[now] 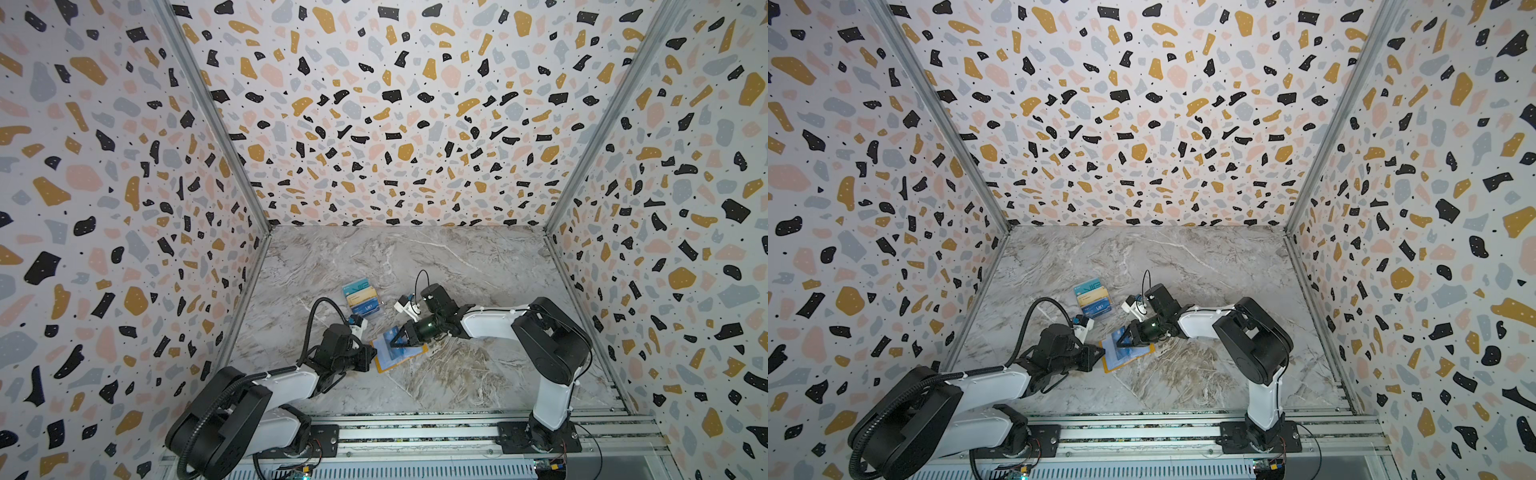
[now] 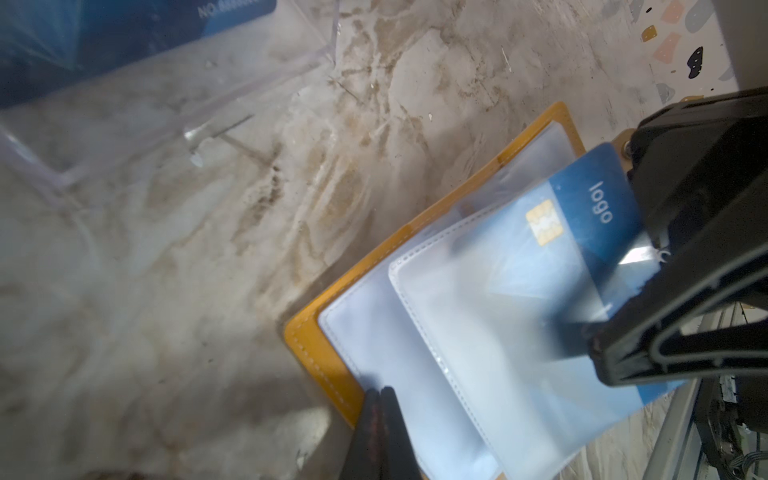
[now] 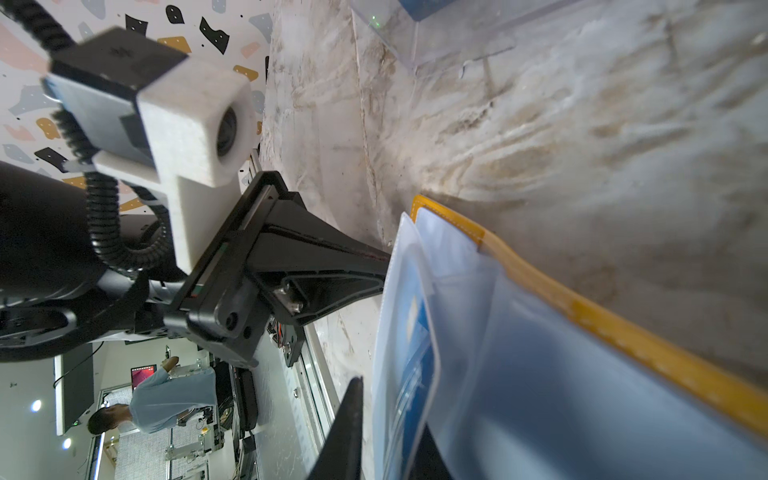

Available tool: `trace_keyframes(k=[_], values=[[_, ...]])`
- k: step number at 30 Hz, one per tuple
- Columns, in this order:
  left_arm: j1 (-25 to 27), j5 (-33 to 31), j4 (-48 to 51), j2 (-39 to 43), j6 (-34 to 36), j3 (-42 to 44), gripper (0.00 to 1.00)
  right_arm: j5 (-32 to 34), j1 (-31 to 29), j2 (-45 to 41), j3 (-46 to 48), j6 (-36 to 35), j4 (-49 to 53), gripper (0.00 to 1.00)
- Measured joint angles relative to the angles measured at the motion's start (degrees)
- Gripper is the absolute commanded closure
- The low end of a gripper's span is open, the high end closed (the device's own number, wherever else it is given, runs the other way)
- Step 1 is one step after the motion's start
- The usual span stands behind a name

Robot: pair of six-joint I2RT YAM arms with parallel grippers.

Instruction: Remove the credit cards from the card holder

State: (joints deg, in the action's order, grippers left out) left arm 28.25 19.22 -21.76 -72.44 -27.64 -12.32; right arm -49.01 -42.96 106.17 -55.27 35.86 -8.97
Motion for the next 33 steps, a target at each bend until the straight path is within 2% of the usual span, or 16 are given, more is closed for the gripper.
trace_keyframes(k=[6, 14, 19, 23, 29, 32, 33], values=[[0.09, -0.13, 0.02, 0.09, 0.02, 0.0, 1.0, 0.59, 0.74, -1.31, 0.5, -0.42, 0.92, 0.84], [0.44, -0.28, 0.11, 0.33, 0.0, 0.0, 1.0, 1.07, 1.7, -1.64, 0.94, -1.29, 1.86, 0.91], [0.48, -0.28, 0.37, 0.57, 0.02, 0.0, 1.0, 4.31, 1.88, -3.06, 0.96, -3.28, 5.33, 0.94], [0.5, -0.26, 1.14, 1.7, 0.17, 0.09, 0.85, 7.63, 1.88, -5.53, 0.94, -5.07, 8.37, 0.98], [0.7, 0.31, 1.25, 5.7, -0.15, 0.07, 0.71, 13.14, 1.88, -8.5, 0.48, -8.68, 13.11, 0.99], [0.74, 0.72, 2.27, 9.55, -0.44, -0.22, 0.6, 14.47, 1.88, -10.1, 0.09, -11.56, 15.04, 0.99], [0.74, 0.9, 2.93, 10.95, -0.48, -0.68, 0.54, 14.51, 1.99, -10.6, -0.09, -12.66, 15.26, 0.99]])
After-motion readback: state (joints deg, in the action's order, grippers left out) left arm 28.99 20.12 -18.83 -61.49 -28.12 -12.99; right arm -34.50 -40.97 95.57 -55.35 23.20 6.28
